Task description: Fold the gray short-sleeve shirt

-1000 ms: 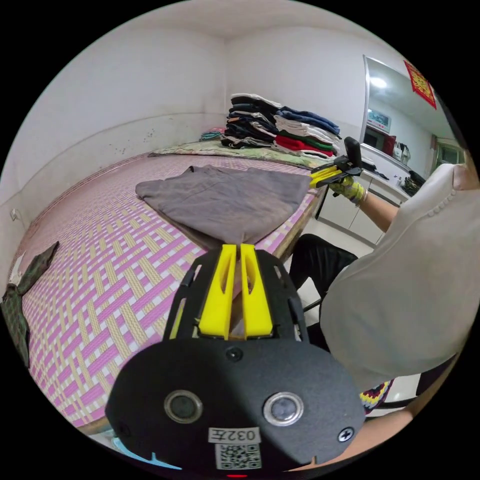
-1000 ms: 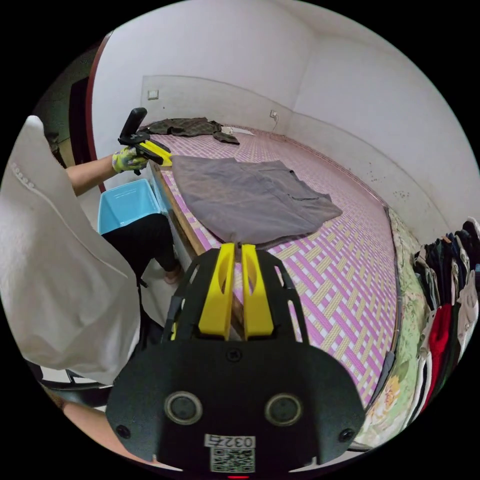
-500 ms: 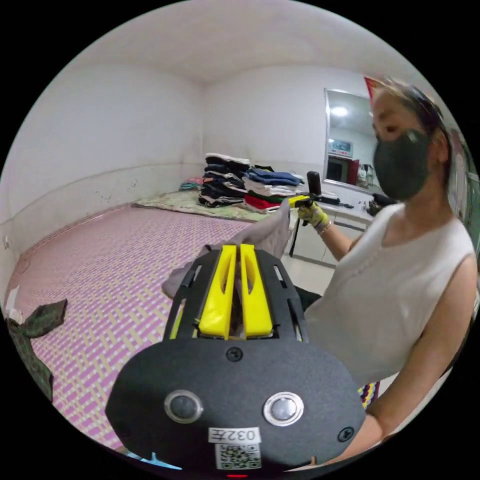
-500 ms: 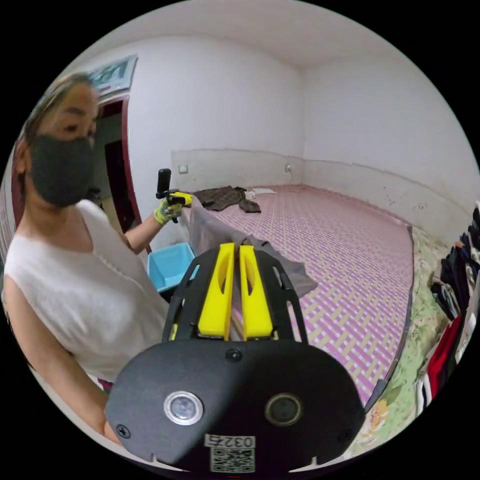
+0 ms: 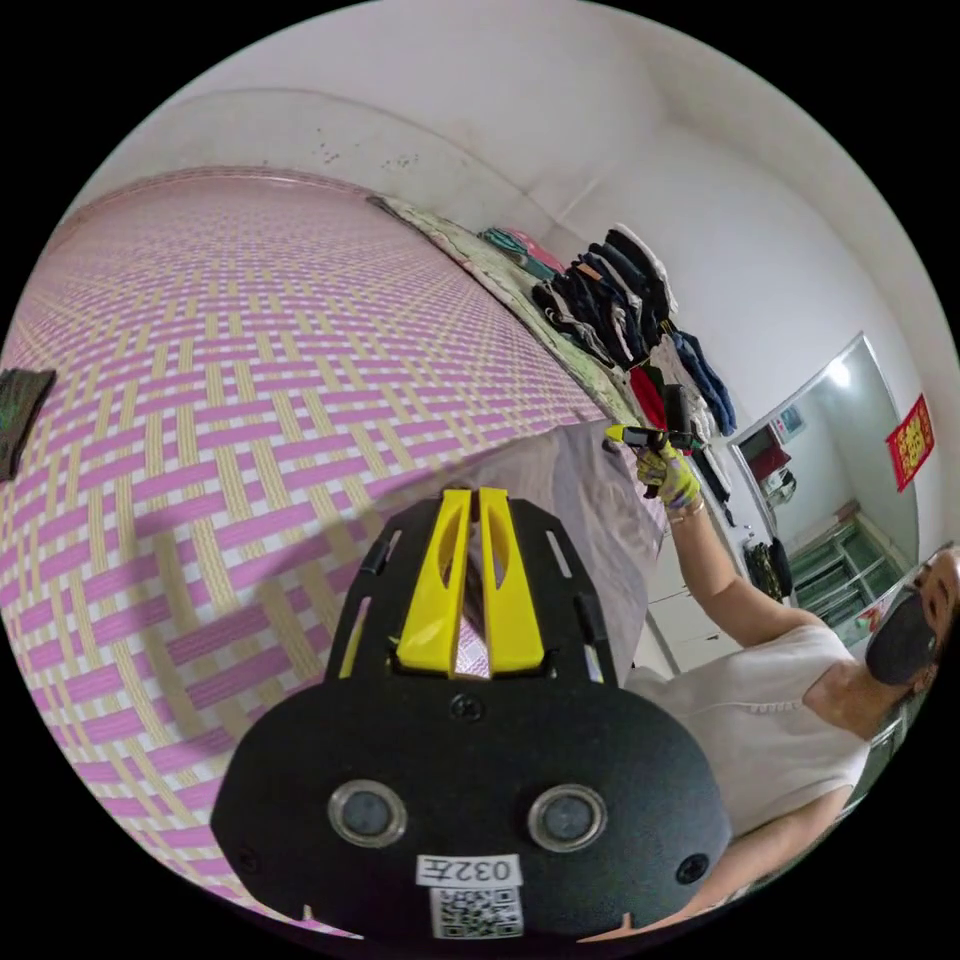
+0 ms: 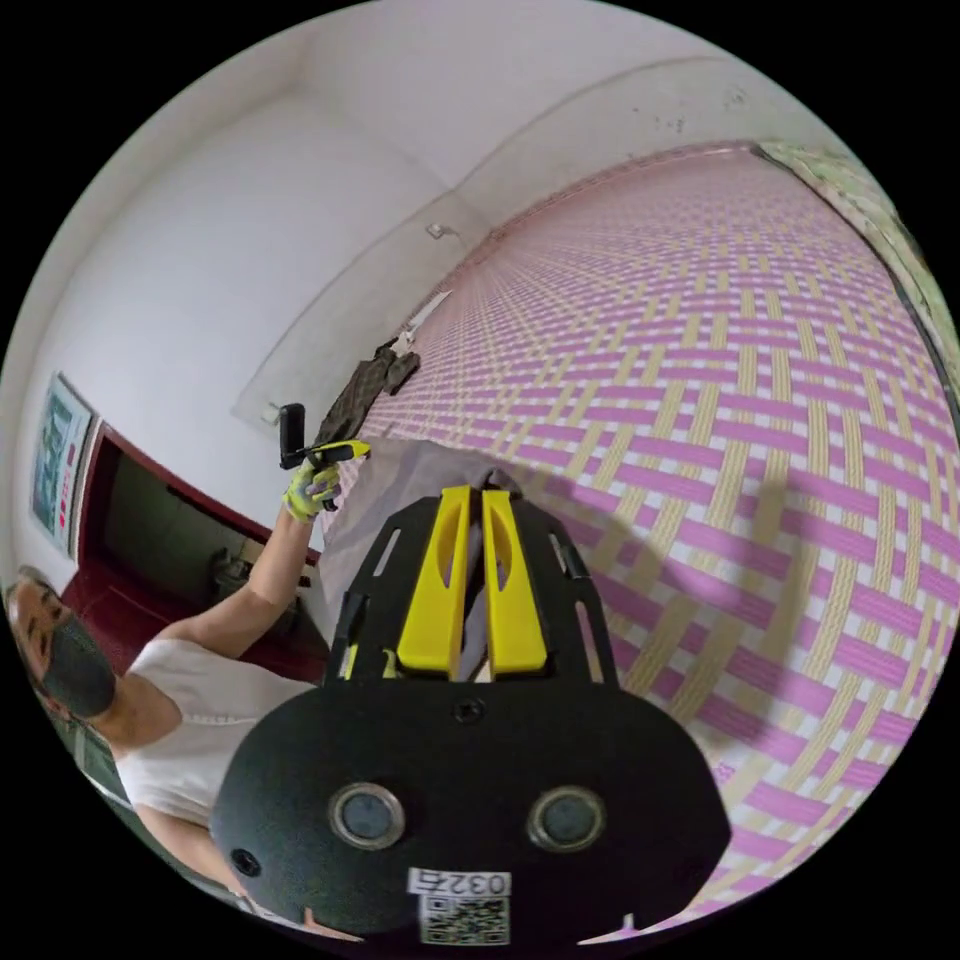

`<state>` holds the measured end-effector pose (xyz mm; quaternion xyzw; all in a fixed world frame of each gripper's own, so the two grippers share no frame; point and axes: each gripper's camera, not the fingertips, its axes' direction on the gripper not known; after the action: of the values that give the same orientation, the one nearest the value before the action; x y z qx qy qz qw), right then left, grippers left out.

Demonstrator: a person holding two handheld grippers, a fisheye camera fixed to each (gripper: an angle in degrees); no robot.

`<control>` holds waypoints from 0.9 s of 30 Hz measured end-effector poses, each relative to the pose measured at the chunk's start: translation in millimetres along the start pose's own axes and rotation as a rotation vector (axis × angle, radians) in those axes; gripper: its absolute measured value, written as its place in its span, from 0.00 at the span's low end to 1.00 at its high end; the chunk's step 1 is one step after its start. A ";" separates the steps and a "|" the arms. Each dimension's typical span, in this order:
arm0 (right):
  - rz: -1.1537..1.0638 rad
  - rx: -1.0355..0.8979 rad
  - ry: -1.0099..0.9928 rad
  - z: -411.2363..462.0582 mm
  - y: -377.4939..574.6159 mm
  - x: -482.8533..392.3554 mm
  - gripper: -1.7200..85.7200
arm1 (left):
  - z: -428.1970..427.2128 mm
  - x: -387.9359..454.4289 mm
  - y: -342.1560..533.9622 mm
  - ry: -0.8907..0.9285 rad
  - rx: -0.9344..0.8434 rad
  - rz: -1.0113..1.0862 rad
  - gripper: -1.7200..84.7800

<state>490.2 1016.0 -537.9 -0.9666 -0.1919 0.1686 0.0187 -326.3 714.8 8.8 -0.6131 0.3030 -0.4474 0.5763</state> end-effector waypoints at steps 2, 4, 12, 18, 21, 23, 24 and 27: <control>0.113 -0.003 0.036 -1.9 -7.4 14.0 0.08 | 3.5 -8.4 -9.5 0.034 -0.032 -0.069 0.01; 0.154 0.060 0.116 -15.3 -5.9 11.2 0.10 | 1.0 -14.1 -12.0 0.039 -0.037 -0.149 0.02; -0.244 0.028 0.287 9.5 -25.9 -74.8 0.05 | -11.9 72.3 -39.0 -0.112 0.105 0.022 0.01; -0.104 -0.086 0.330 28.8 -55.4 -34.8 0.01 | 27.9 55.5 -64.1 -0.264 -0.056 -0.087 0.01; -0.019 -0.075 0.259 18.2 -59.1 -20.1 0.01 | 21.1 56.9 -69.2 -0.238 -0.034 -0.114 0.01; 0.054 -0.027 0.279 -2.1 -53.5 -22.7 0.01 | 12.1 66.0 -73.1 -0.272 -0.035 -0.138 0.01; 0.036 -0.002 0.287 -9.0 -49.8 -29.2 0.01 | 7.2 71.3 -73.2 -0.289 -0.026 -0.137 0.01; -0.092 0.055 0.301 -30.1 -23.4 -68.3 0.01 | -20.8 106.9 -63.9 -0.217 0.046 -0.060 0.01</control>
<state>432.3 1012.7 -485.4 -0.9703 -0.2261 0.0262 0.0816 -309.7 620.6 91.2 -0.6533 0.2099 -0.4023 0.6060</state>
